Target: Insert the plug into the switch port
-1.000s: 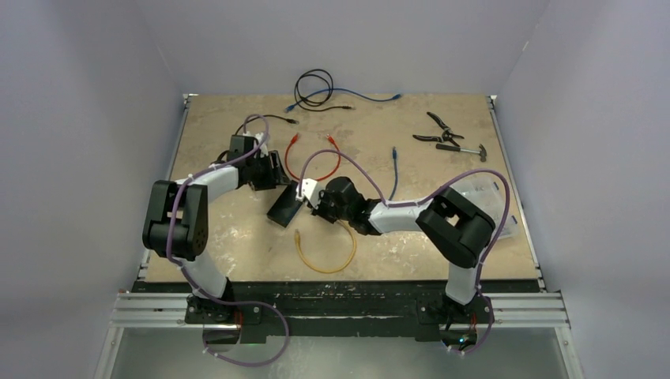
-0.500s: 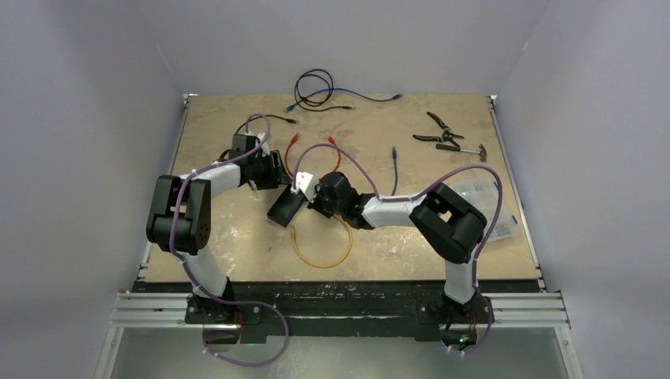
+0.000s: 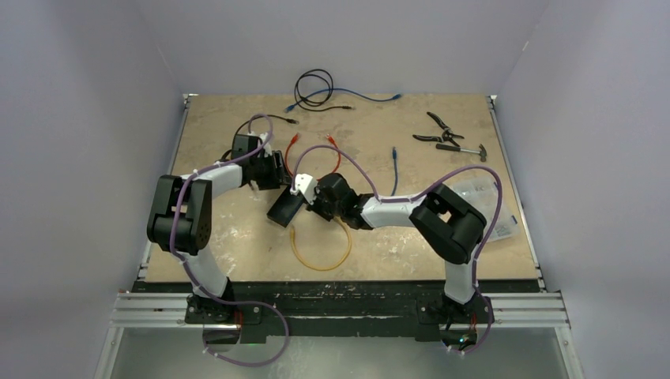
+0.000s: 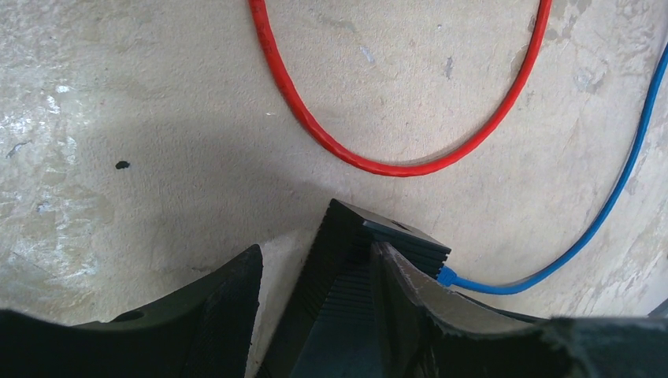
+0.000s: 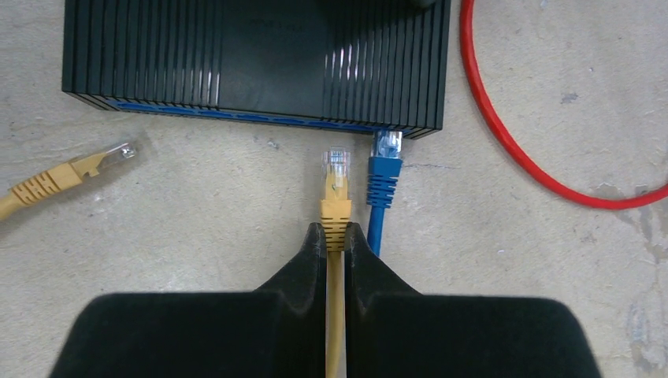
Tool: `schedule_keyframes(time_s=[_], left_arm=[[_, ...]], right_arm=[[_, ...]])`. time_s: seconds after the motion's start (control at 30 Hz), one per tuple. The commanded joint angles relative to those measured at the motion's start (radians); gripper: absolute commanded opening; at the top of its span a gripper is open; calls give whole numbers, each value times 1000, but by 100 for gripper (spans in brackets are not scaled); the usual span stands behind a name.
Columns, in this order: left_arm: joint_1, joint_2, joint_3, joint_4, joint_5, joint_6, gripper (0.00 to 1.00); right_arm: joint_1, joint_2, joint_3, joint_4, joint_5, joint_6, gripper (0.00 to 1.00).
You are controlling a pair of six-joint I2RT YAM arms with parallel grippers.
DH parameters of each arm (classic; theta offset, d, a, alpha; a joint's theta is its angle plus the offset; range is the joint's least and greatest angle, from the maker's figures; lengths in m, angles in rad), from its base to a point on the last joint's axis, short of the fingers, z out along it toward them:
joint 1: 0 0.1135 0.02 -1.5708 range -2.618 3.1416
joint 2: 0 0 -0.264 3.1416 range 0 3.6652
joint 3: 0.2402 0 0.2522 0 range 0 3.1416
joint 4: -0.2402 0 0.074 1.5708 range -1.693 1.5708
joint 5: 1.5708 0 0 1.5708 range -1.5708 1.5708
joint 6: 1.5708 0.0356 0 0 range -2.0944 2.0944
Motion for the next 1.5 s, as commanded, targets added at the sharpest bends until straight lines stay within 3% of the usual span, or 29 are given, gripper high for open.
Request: schedule_keyframes(time_s=[0.0,0.37,1.47], left_arm=[[-6,-1,2,2,-5,-1,51],[-11,-34,-24,-30,-14,3,51],[-21,28,11,-61,-10,6,51]], right_arm=[[9,-20,10,-8,-22,44,0],[2,64,26,-7,93,40,0],[-6,19,76,8,80,68,0]])
